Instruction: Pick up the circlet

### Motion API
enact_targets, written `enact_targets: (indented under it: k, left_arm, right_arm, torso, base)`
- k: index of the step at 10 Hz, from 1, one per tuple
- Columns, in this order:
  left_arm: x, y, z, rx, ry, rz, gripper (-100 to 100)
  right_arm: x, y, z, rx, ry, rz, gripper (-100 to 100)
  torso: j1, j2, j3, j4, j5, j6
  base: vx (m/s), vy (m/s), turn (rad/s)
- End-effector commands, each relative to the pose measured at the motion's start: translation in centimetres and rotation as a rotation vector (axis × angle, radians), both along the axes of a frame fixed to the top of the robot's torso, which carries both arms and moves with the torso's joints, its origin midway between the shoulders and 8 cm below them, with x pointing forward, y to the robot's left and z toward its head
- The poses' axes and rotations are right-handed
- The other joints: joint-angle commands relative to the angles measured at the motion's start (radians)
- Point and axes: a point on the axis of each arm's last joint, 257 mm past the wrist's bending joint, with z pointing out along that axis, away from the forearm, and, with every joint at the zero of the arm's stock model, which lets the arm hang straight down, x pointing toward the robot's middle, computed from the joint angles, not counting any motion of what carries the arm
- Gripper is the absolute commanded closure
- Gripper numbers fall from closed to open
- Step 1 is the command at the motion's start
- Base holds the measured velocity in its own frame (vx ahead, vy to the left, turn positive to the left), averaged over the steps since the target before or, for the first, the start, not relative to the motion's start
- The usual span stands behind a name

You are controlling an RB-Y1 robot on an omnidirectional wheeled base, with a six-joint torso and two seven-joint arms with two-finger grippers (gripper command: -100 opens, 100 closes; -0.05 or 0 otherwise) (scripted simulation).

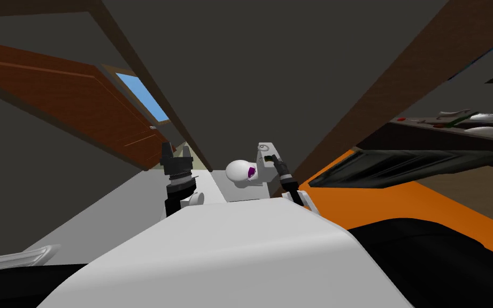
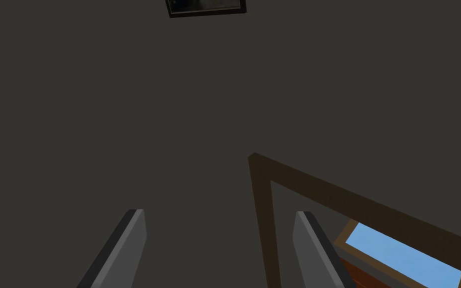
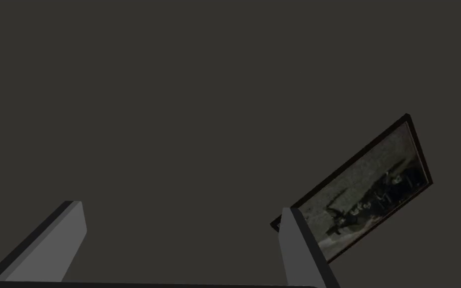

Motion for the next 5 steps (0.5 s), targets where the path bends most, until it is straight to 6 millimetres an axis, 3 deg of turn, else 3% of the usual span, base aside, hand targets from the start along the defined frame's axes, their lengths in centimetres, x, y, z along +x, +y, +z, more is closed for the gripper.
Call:
enact_targets:
  k: [1, 2, 3, 5]
  left_arm:
    - [0.0, 0.0, 0.0, 0.0, 0.0, 0.0, 0]
    - [0.0, 0.0, 0.0, 0.0, 0.0, 0.0, 0]
    - [0.0, 0.0, 0.0, 0.0, 0.0, 0.0, 0]
    - [0.0, 0.0, 0.0, 0.0, 0.0, 0.0, 0]
  right_arm:
    - [0.1, -0.3, -2.1, -0.1, 0.05, -0.015, -100]
    - [0.1, -0.9, -3.9, -0.177, 0.091, -0.028, -100]
    - [0.1, -0.8, -3.9, -0.189, 0.091, -0.027, -100]
    - [-0.1, -2.4, -7.4, -0.354, 0.174, -0.05, -100]
  torso:
    - [0.0, 0.0, 0.0, 0.0, 0.0, 0.0]
    - [-0.001, 0.001, 0.0, 0.0, 0.0, 0.0]
    - [0.0, 0.001, 0.0, 0.0, 0.0, 0.0]
    - [-0.002, 0.002, 0.001, 0.0, 0.0, 0.0]
  base:
    - [0.033, 0.069, 0.073]
    - [0.043, 0.084, 0.116]
    - [0.028, 0.056, 0.037]
    - [0.037, 0.069, 0.088]
